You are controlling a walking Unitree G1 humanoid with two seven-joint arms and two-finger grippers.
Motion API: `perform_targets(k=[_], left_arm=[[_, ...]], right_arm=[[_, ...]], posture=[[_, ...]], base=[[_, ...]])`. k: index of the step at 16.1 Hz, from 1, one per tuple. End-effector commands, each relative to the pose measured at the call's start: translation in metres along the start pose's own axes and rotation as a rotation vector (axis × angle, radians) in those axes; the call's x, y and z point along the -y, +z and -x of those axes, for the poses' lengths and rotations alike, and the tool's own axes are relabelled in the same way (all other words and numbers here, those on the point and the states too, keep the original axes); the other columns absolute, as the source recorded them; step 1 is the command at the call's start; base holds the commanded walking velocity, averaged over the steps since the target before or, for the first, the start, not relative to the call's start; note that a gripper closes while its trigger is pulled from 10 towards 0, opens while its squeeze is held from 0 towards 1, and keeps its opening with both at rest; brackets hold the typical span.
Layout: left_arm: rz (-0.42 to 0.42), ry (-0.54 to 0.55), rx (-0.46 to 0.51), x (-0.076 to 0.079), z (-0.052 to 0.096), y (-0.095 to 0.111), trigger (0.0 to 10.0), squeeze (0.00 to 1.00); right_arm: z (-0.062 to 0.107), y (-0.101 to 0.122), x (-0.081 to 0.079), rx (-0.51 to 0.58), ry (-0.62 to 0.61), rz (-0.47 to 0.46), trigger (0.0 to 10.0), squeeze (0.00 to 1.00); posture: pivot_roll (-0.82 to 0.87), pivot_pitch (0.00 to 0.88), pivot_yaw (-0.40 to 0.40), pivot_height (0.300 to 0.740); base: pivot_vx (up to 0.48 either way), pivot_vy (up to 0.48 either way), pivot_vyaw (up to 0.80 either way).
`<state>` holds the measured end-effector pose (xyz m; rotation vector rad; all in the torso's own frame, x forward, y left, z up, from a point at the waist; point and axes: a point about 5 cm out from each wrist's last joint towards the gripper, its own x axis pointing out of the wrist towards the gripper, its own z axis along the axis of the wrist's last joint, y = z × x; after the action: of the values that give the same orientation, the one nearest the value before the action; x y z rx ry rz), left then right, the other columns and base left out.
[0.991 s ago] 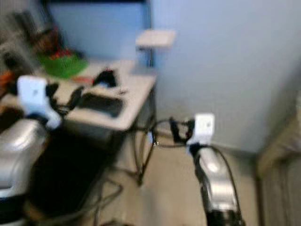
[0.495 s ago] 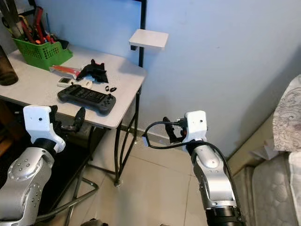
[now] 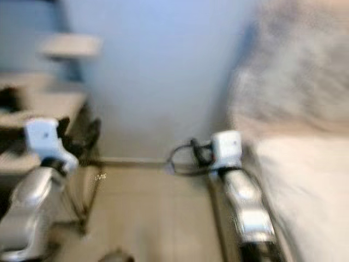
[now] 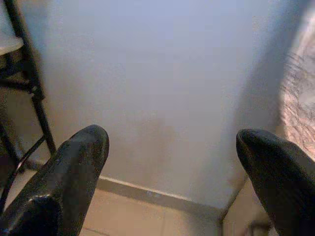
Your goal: Clean up the room
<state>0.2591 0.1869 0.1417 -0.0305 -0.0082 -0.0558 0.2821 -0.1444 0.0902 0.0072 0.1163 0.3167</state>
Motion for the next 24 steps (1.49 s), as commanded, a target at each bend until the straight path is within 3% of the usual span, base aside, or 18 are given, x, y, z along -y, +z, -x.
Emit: perform_targets(k=[1,3,4,8,12,15,18,20,22,24], left_arm=[[-0.012,-0.057,0.025,0.01,-0.003,0.004,10.0,0.0],[-0.046,-0.071,0.003,0.004,-0.004,0.0,10.0,0.0],[-0.051,-0.069,-0.013,0.0,0.004,-0.004,10.0,0.0],[-0.037,-0.058,0.011,0.003,0.004,-0.001,10.0,0.0],[-0.051,-0.053,0.003,-0.003,0.006,-0.005,10.0,0.0],[-0.034,-0.084,0.014,0.01,0.006,-0.007,10.0,0.0],[0.0,-0.103,0.025,0.009,0.005,-0.004,10.0,0.0],[-0.057,-0.123,0.029,0.01,0.004,-0.002,10.0,0.0],[-0.071,-0.148,-0.03,0.01,0.001,-0.01,10.0,0.0],[-0.082,-0.155,-0.001,0.011,0.001,-0.006,10.0,0.0]], right_arm=[[0.004,-0.002,0.01,-0.004,-0.037,0.003,10.0,0.0],[0.007,0.0,0.017,0.015,-0.096,-0.025,10.0,0.0],[0.011,-0.001,0.018,0.016,-0.101,-0.024,10.0,0.0],[0.004,0.002,0.015,0.019,-0.08,-0.014,10.0,0.0],[0.008,0.001,0.02,0.023,-0.121,-0.023,10.0,0.0],[0.001,-0.003,0.014,0.005,-0.115,-0.017,10.0,0.0],[-0.002,0.004,0.013,0.029,-0.109,-0.022,10.0,0.0],[-0.001,0.006,0.011,0.039,-0.105,-0.017,10.0,0.0],[0.001,0.004,0.007,0.035,-0.093,0.01,10.0,0.0],[0.0,0.004,0.004,0.023,-0.073,0.037,10.0,0.0]], posture=[[0.03,0.0,-0.062,0.732],[0.01,0.0,-0.051,0.732],[0.02,0.0,-0.058,0.732],[0.04,0.0,-0.072,0.732],[0.03,0.0,-0.071,0.732],[0.05,0.0,-0.077,0.732],[0.04,0.0,-0.076,0.732],[0.04,0.0,-0.071,0.732],[0.04,0.0,-0.069,0.732],[0.03,0.0,-0.069,0.732]], base=[[0.0,0.0,-0.76],[0.0,0.0,-0.76],[0.0,0.0,-0.76],[0.0,0.0,-0.76],[0.0,0.0,-0.76],[0.0,0.0,-0.74],[0.0,0.106,-0.74],[0.0,0.48,-0.74],[0.0,0.0,-0.37],[0.0,-0.208,-0.39]])
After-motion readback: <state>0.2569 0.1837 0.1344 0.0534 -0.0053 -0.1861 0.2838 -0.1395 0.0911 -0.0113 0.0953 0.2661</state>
